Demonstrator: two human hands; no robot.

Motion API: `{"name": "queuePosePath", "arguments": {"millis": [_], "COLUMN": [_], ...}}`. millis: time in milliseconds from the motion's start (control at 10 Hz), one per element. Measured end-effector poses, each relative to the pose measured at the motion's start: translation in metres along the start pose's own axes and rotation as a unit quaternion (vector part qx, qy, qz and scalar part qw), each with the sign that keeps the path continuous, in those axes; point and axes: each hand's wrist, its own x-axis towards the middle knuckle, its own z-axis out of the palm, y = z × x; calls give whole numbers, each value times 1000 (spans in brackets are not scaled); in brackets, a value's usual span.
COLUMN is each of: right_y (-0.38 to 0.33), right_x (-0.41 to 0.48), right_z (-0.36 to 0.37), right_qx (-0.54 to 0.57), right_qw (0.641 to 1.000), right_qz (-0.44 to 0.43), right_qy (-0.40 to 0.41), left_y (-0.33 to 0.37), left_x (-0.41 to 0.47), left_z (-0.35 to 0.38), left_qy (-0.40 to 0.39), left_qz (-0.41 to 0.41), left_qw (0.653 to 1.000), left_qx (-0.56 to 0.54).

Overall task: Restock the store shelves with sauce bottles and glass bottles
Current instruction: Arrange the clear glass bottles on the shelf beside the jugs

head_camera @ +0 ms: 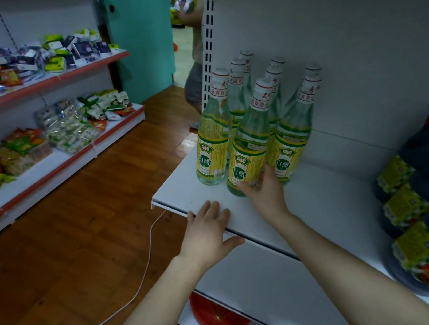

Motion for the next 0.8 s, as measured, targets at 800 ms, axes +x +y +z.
{"name": "queuePosePath", "arguments": {"millis": [800], "right_y": [-8], "right_x": [-9], "right_z": [-12], "right_qx": [-15], "right_qw": [999], "right_qz": [25], "right_qy": [-41], "left_y": [2], "left_x": [-2], "left_z": [-5], "left_qy": [5], "left_qz": [-1], "left_qw": [1000], "left_qx": [5]}}
